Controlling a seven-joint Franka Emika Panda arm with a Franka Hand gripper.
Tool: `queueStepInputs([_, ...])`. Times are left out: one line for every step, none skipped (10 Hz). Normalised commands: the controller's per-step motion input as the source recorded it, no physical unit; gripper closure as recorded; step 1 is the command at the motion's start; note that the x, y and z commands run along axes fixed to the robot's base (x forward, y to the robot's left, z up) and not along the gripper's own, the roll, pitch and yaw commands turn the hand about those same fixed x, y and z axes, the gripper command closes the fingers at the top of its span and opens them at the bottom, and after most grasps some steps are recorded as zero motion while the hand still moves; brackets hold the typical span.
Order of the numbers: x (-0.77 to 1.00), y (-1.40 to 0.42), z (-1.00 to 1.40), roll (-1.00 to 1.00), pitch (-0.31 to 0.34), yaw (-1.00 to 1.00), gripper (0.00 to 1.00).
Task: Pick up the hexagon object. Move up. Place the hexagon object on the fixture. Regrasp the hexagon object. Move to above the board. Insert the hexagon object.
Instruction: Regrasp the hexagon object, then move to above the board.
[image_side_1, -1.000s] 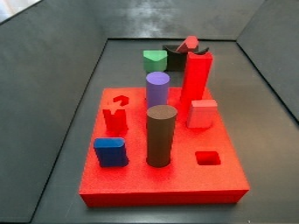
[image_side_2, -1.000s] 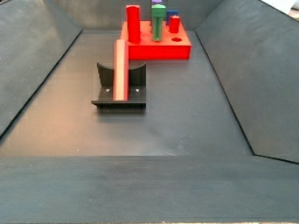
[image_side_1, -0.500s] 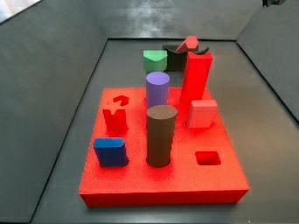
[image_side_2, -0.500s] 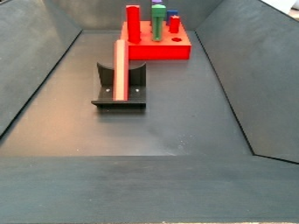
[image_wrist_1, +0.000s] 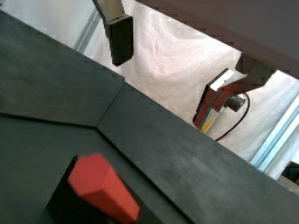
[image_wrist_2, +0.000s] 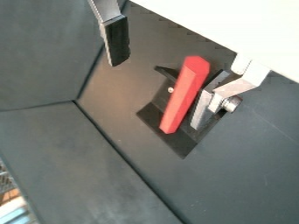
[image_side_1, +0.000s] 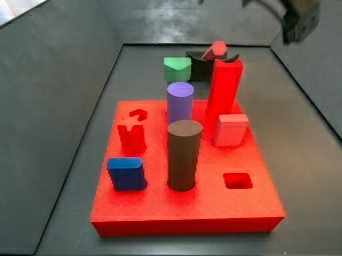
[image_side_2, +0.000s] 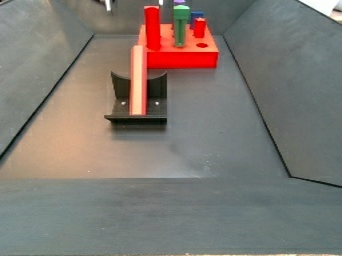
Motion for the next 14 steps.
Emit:
queueStepInputs([0.08,0.03,-1.00,0.09,-0.064,0.16,0.00])
queueStepInputs([0.09,0.03,-1.00,0.08,-0.102,0.13,0.00])
queueStepInputs([0.10,0.02,-1.00,0.08,-0.112,0.09,0.00])
queueStepInputs([0.12,0.02,-1.00,0.09,-0.116,0.04,0.00])
queueStepInputs([0.13,0.01,-0.96,0.09,-0.110,0.02,0.00])
queueStepInputs([0.11,0.01,-0.74,0.08,-0.088,-0.01,0.00])
queueStepInputs([0.09,0.01,-0.58,0.08,-0.068,-0.03,0.00])
queueStepInputs([0.08,0.00,-0.36,0.08,-0.039,-0.04,0.00])
queueStepInputs([0.08,0.00,-0.20,0.07,-0.021,-0.04,0.00])
queueStepInputs([0.00,0.00,0.00,0.00,0.000,0.00,1.00])
queueStepInputs([-0.22,0.16,1.00,-0.08,-0.515,0.08,1.00])
queueStepInputs([-0.22,0.16,1.00,-0.09,-0.518,0.05,1.00])
queueStepInputs([-0.23,0.16,1.00,-0.09,-0.516,-0.01,1.00])
queueStepInputs([-0.22,0.15,1.00,-0.09,-0.478,-0.19,1.00])
